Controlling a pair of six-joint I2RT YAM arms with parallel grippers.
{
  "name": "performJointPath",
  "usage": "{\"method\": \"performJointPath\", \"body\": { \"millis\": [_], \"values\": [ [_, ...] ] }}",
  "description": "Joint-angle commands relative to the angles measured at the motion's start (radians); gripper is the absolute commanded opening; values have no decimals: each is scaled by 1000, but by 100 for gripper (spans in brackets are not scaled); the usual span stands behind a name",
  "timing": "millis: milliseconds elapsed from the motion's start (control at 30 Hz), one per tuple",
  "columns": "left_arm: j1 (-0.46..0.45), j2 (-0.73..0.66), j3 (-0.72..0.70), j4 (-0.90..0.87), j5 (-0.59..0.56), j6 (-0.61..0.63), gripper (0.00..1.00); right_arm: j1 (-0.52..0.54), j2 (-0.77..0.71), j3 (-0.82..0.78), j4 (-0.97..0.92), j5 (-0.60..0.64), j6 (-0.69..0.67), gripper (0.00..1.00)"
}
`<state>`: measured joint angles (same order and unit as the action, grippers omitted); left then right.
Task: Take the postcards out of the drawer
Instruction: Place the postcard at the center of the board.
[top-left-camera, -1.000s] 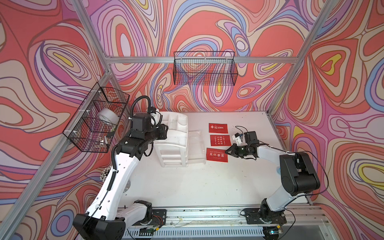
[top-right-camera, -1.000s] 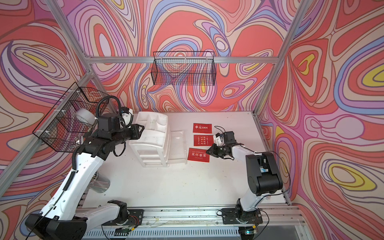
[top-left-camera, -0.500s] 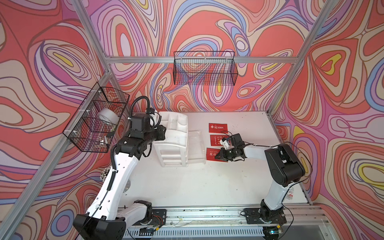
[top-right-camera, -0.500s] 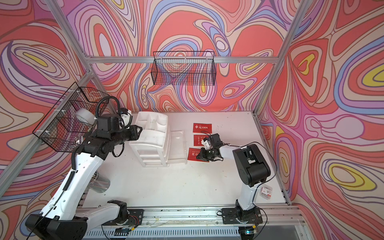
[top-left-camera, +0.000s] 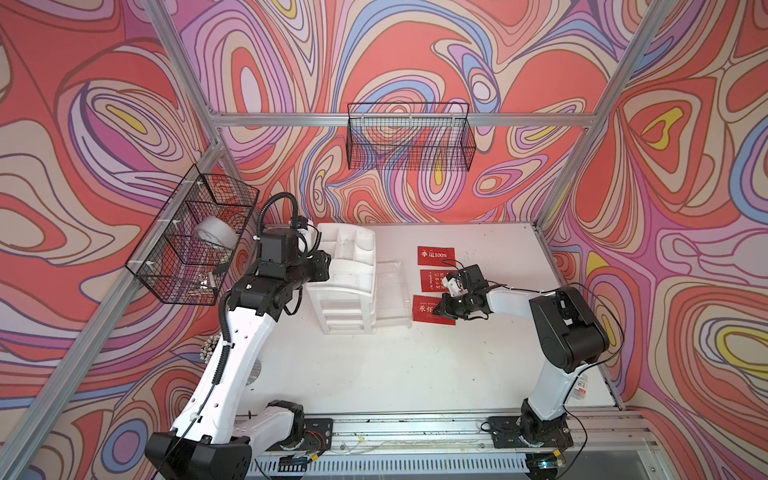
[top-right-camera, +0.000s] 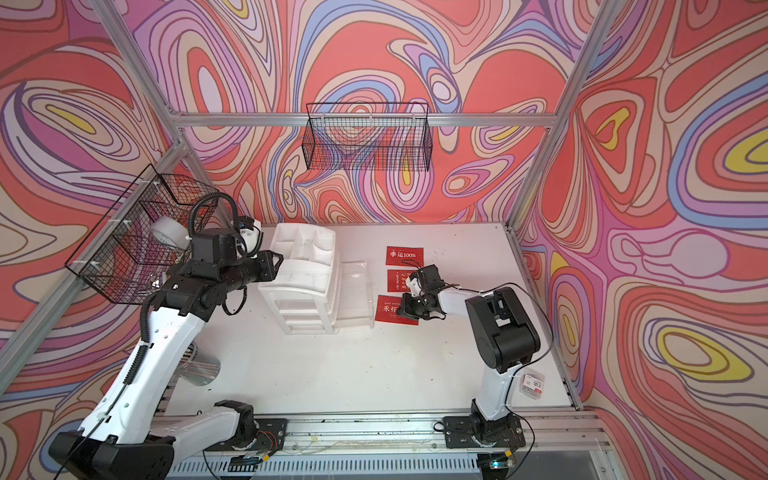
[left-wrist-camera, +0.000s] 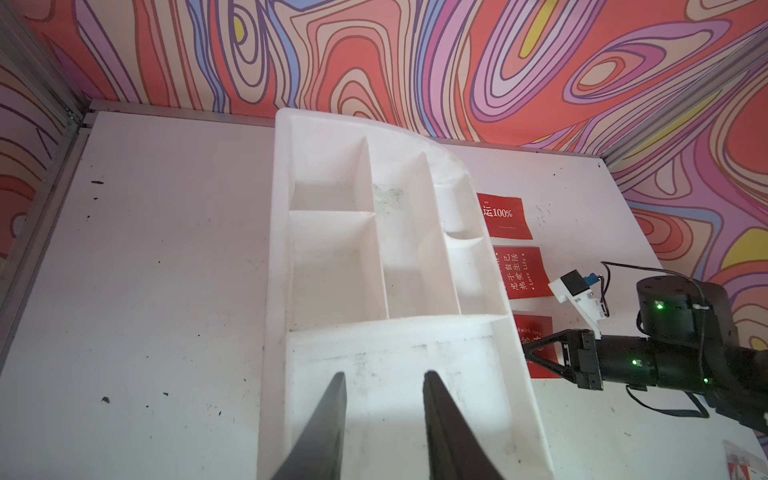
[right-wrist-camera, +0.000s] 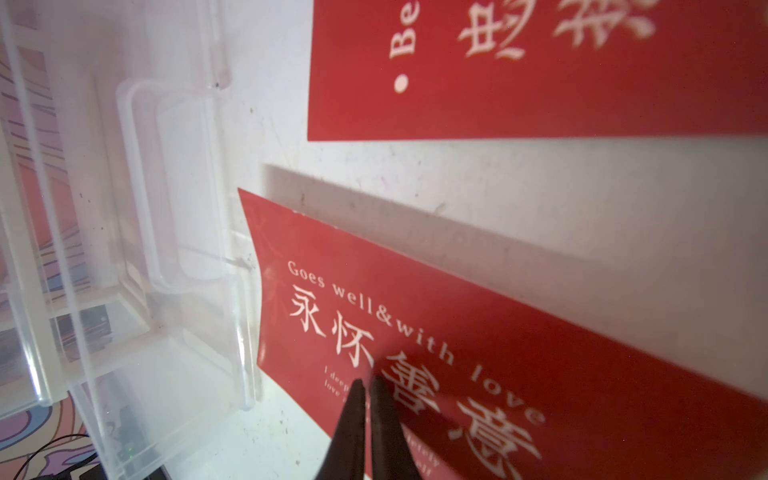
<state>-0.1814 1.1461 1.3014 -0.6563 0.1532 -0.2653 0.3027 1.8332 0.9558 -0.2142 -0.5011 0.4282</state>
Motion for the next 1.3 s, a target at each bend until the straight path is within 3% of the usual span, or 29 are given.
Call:
{"method": "performJointPath", "body": {
  "millis": [0, 233, 500, 767, 1267],
  "values": [
    [10, -23, 16, -28, -4, 11, 34, -38, 6, -10, -113, 145, -34, 9],
    [15, -28, 22, -36, -17, 16, 34, -111, -23, 8, -202, 208, -97, 9],
    [20, -36, 24, -37, -19, 20, 34, -109, -13, 43, -227, 95, -184, 9],
    [22, -29, 20, -25, -10, 13, 34, -68, -28, 41, -279, 67, -254, 8],
    [27, -36, 18, -31, -12, 18, 34, -57, -11, 124, -288, 105, -220, 11]
  ]
}}
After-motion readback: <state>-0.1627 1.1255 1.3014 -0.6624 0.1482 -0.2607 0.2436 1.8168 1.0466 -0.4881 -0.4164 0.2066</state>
